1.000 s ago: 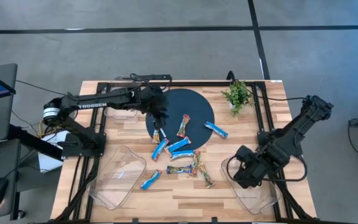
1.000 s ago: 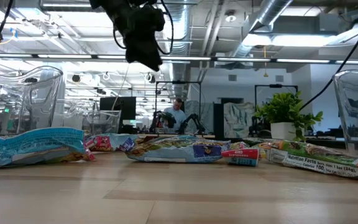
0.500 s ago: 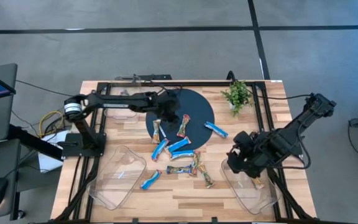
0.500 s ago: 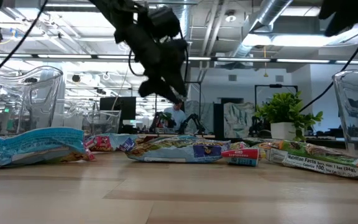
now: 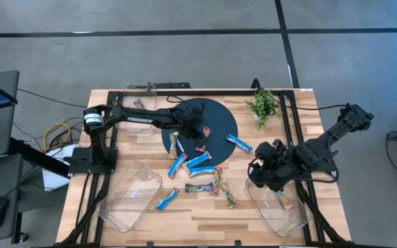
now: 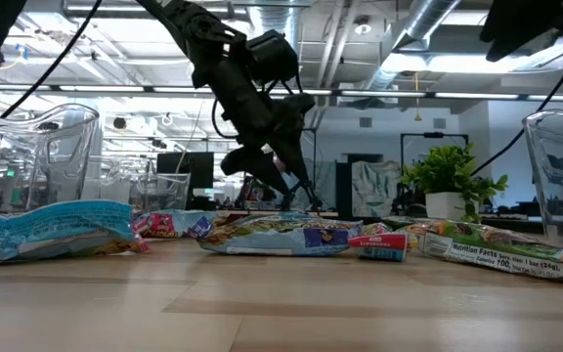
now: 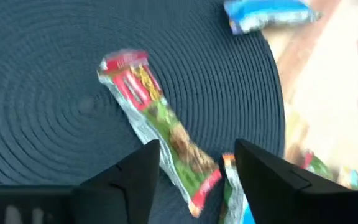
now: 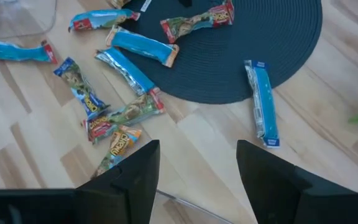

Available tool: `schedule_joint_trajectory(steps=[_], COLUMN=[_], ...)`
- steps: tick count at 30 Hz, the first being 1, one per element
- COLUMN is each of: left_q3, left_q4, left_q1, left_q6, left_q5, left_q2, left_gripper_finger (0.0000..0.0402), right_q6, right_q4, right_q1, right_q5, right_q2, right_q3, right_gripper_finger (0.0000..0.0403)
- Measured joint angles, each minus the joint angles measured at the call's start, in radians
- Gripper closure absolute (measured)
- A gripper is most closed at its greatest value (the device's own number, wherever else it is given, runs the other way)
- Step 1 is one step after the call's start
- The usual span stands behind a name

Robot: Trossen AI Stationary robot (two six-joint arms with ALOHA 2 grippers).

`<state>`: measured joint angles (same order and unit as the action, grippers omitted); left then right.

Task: Pick and place Granola Bars by type
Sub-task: Put the red granola bar into the bottom left transparent bin

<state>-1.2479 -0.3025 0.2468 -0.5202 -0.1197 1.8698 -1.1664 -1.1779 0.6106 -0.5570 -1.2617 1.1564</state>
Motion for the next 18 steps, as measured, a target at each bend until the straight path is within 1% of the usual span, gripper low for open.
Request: schedule_joint_trajectory(steps=[2,5,6,9,18], left_q3=[0.000,-0.001,-0.002,-0.001,-0.001], left_q4=[0.002,0.028,0.045,0.030,0.034], left_q1=[-0.001,-0.001,-0.001,-0.002,-0.007], left_q6=[0.000,-0.001,-0.002,-0.020,0.007], left_q5=[0.031,0.051,0.047,0.032,0.103], left_q2=[0.000,0.008,0.019,0.049,0.067], left_gripper_finger=[0.0180,0.0161,0.0155,0.0144,0.0136], right_q6=[0.009,0.023,0.024,0.024,0.024], right_q4=[0.000,0.000,0.000,-0.004,-0.005], right_q1=[0.000,0.000,0.000,0.000,0.000], right_q5=[-0.007,-0.013,-0.020,-0.025,-0.025], right_q2=[0.000,0.000,0.000,0.000,0.000], right_q3=[0.000,0.000,0.000,0.000,0.000], right_gripper_finger=[0.0199,0.0198,0.0198,0.0198,0.0198])
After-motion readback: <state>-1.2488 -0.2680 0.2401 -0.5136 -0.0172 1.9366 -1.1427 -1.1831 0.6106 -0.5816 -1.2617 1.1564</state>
